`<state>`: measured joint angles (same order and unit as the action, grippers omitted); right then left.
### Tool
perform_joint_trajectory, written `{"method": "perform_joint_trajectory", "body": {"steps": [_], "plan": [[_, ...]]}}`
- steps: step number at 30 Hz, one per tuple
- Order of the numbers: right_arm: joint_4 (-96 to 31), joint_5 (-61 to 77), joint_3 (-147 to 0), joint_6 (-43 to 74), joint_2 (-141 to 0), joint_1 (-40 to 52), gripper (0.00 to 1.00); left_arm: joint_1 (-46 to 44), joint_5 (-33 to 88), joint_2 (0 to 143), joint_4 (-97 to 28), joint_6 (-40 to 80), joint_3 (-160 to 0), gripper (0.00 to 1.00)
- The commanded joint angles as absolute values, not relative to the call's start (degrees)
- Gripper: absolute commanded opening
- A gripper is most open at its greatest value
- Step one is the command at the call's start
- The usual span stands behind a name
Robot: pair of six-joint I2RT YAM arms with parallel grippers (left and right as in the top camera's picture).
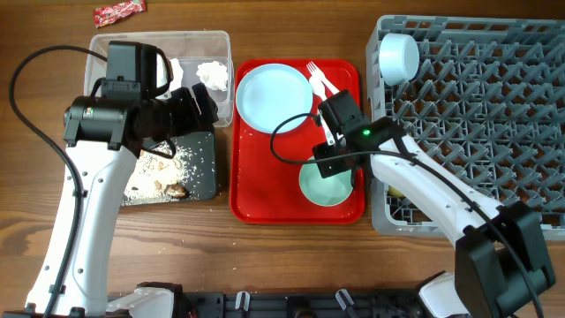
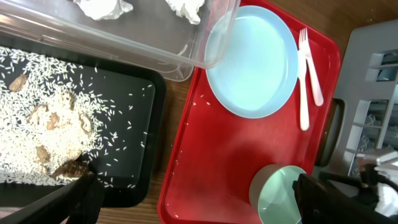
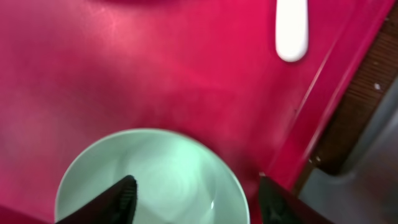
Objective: Sort waste into correct bins and load items into the dishwasher rack
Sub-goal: 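Reach right gripper toward mint bowl on red tray, then grasp mint bowl with right gripper and set it in dish rack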
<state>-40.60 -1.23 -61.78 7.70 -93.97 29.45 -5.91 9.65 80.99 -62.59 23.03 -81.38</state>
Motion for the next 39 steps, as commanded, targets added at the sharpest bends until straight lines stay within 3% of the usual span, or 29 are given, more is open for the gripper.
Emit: {"method": "perform_joint_trajectory", "body": {"steps": [1, 10, 18, 26, 31, 36, 39], "plan": [[-37.80, -0.32, -59.07, 7.51, -94.30, 28.45, 0.54, -5.61, 9.32, 80.79, -62.41, 22.74, -81.97, 1.00], [-35.62, -1.78, -57.63, 7.70, -98.00, 26.17, 0.48, -5.61, 9.32, 80.79, -62.43, 22.72, -81.97, 1.00], [-35.73, -0.84, -57.67, 8.47, -98.70, 26.00, 0.04, -5.61, 9.32, 80.79, -62.43, 22.72, -81.97, 1.00], [-47.16, -0.01, -69.38, 12.05, -93.19, 25.89, 0.04, -5.61, 9.32, 80.79, -62.43, 22.72, -81.97, 1.00], [-55.35, -17.02, -80.05, 21.87, -85.49, 25.45, 0.04, -5.61, 9.32, 80.79, -62.41, 22.72, -81.97, 1.00], [-61.73, -52.23, -80.88, 38.59, -80.01, 25.45, 0.04, -5.61, 9.32, 80.79, -62.43, 22.72, -81.97, 1.00], [-64.18, -61.84, -79.90, 40.49, -81.12, 24.62, 0.04, -5.61, 9.32, 80.79, -62.43, 22.72, -81.97, 1.00]]}}
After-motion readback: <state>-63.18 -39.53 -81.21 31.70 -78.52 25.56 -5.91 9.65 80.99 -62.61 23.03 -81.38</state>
